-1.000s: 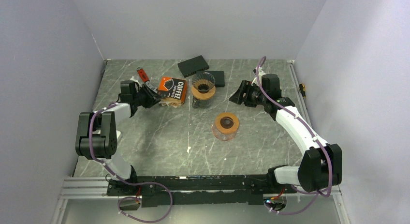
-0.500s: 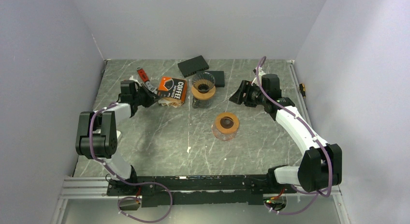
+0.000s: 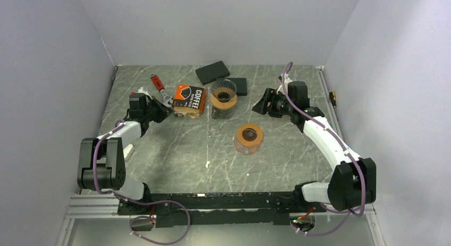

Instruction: Place the coffee filter in the dripper

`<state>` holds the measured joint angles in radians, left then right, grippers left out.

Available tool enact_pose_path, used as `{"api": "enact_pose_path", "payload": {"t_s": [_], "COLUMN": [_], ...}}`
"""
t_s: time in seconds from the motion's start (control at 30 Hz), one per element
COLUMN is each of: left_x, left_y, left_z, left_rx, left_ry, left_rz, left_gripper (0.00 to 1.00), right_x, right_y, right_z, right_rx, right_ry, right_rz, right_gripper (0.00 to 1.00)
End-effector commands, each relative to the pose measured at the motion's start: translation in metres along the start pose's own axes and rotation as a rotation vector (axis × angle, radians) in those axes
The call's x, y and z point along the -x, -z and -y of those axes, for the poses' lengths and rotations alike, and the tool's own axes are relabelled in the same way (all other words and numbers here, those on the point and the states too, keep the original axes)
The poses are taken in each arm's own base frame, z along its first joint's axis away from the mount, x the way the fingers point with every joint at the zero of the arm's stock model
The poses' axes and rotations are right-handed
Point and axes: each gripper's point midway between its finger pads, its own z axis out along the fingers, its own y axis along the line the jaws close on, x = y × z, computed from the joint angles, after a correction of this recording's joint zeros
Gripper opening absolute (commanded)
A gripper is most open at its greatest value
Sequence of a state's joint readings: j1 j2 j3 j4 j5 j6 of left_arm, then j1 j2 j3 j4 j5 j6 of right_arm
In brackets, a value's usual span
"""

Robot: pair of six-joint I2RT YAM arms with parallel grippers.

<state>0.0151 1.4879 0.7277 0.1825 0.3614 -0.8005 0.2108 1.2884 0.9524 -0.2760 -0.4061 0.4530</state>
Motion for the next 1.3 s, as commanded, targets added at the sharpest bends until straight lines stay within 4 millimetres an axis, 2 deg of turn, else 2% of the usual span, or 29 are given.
{"api": "enact_pose_path", "payload": {"t_s": [0.0,0.07,0.17,0.2,0.47,0.67,0.87,1.07,1.27], "left_x": [-0.002,0.0,0.002,0.002,0.011,0.016,0.018,0.018,0.019], "left_y": [0.003,-0.001,-0.009,-0.012,-0.029,-0.034,-0.039,-0.044,-0.047], "left_z": [-0.005,-0.006,-0.004,-0.003,-0.004,0.0,-0.003,-0.002,0.001], "left_rx": [0.033,0.044,0.028,0.022,0.022,0.004,0.012,-0.007,-0.031], "left_ry": [-0.023,-0.015,-0.009,-0.007,0.01,0.009,0.009,0.017,0.028], "left_rz": [0.0,-0.01,-0.027,-0.03,-0.031,-0.024,-0.026,-0.022,-0.017], "left_gripper": [0.0,0.11,0.37,0.39,0.36,0.31,0.36,0.35,0.3], "right_x": [0.016,0.016,0.016,0.016,0.016,0.017,0.016,0.016,0.016], "right_y": [0.004,0.004,0.004,0.005,0.006,0.006,0.005,0.005,0.006], "right_z": [-0.011,-0.011,-0.011,-0.011,-0.01,-0.009,-0.007,-0.008,-0.008], "right_rx": [0.039,0.04,0.04,0.04,0.03,0.024,0.021,0.02,0.019], "right_ry": [0.029,0.029,0.029,0.029,0.033,0.035,0.034,0.035,0.035], "right_rz": [0.055,0.054,0.054,0.054,0.055,0.058,0.056,0.057,0.057], "right_gripper": [0.63,0.63,0.63,0.63,0.63,0.63,0.63,0.63,0.63]}}
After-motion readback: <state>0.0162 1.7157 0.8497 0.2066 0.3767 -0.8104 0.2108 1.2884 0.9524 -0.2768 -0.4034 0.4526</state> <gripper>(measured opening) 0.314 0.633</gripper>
